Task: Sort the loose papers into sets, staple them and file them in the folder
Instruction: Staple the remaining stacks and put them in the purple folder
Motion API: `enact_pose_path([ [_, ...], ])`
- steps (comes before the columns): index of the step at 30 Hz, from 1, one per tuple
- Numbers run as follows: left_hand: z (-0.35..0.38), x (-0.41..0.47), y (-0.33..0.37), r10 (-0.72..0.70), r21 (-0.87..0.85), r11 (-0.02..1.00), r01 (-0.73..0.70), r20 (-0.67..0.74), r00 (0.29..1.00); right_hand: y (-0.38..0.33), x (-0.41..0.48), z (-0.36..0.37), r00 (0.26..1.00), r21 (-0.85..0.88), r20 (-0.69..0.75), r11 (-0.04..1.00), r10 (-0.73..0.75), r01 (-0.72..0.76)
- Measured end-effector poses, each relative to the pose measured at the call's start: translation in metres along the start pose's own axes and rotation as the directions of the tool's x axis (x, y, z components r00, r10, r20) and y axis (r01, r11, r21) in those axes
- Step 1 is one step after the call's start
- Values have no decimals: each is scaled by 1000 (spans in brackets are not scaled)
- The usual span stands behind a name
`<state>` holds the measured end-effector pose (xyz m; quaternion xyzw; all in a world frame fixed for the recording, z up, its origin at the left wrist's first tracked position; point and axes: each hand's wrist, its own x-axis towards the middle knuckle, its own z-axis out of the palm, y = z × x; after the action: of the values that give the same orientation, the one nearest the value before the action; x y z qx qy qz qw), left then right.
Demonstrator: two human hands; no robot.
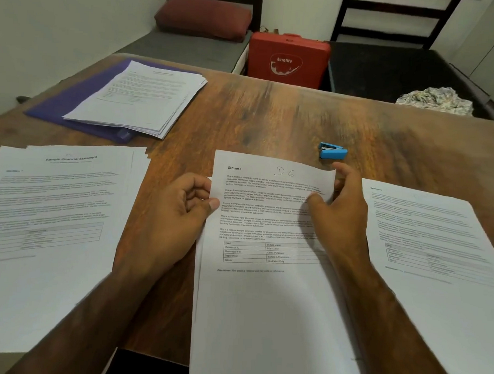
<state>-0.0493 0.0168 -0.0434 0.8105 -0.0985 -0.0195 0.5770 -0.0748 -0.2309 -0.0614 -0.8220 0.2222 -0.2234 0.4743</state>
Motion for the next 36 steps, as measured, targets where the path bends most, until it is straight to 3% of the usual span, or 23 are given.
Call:
enact_pose_path([
  [9, 0, -4, 6, 7, 51, 999, -7, 1, 1000, -3, -3, -4, 1000, 54, 1, 999, 8, -8],
  [14, -6, -5, -1, 105, 85, 990, -113, 86, 991, -1, -4, -9, 997, 195, -65, 979, -45, 57],
  [19, -4, 1, -16, 130, 128, 981, -149, 144, 981, 9, 3, -7, 998, 184, -15, 981, -60, 61],
  [21, -3, 0, -18, 131, 79, 987, -141, 114, 985, 13, 4, -7, 998, 163, -9, 985, -61, 62],
  [23, -2, -2, -14, 132, 54, 990, -131, -1, 991, 14, 3, -7, 998, 141, -6, 988, -66, 66],
  [26, 1, -2, -5, 119, 360, 932, -49, -173, 978, 11, 1, -9, 997, 95, 6, 993, -76, 76],
  [29, 14, 2, 0, 55, 707, 706, 40, -111, 992, 7, 0, -10, 998, 56, 12, 997, -61, 60],
  [32, 17, 3, -3, 79, 776, 630, -38, -15, 997, 4, 0, -11, 999, 23, -7, 998, -53, 53],
  [36, 13, 1, 1, 134, 711, 698, -87, -10, 991, 1, -3, -10, 999, 30, -24, 999, -37, 38],
])
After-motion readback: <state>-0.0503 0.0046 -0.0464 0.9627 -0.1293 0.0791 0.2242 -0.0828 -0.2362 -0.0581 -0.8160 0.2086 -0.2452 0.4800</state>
